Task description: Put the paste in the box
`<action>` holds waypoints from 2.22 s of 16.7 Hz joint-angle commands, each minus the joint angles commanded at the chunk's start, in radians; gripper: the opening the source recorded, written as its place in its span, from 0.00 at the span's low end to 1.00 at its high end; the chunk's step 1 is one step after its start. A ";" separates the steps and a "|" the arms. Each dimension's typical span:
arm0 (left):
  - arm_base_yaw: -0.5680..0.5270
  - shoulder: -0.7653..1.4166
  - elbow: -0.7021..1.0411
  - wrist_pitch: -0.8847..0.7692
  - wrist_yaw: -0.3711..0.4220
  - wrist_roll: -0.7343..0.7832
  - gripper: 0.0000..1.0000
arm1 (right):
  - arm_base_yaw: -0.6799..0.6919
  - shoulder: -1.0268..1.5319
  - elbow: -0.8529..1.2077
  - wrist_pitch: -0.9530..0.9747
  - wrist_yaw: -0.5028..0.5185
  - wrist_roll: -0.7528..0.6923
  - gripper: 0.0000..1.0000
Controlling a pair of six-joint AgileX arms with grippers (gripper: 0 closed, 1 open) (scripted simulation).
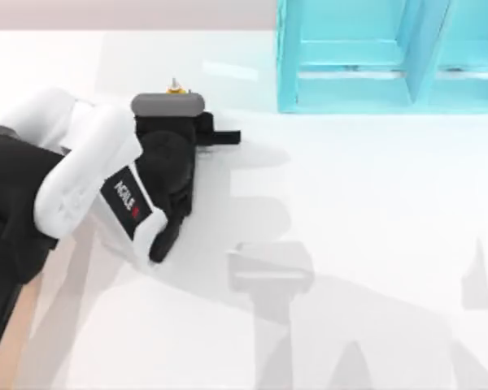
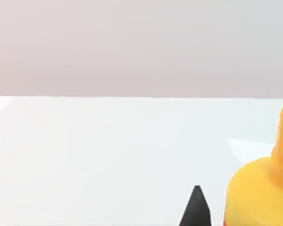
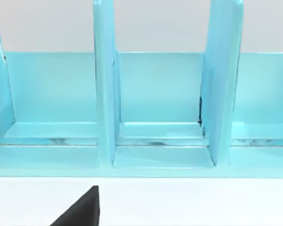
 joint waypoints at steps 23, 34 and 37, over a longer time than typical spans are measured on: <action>0.302 -0.403 -0.149 -0.128 0.473 0.000 0.00 | 0.000 0.000 0.000 0.000 0.000 0.000 1.00; 0.969 -0.501 -0.426 0.033 1.491 -0.013 0.00 | 0.000 0.000 0.000 0.000 0.000 0.000 1.00; 1.137 -0.513 -0.505 0.076 1.751 -0.016 0.00 | 0.000 0.000 0.000 0.000 0.000 0.000 1.00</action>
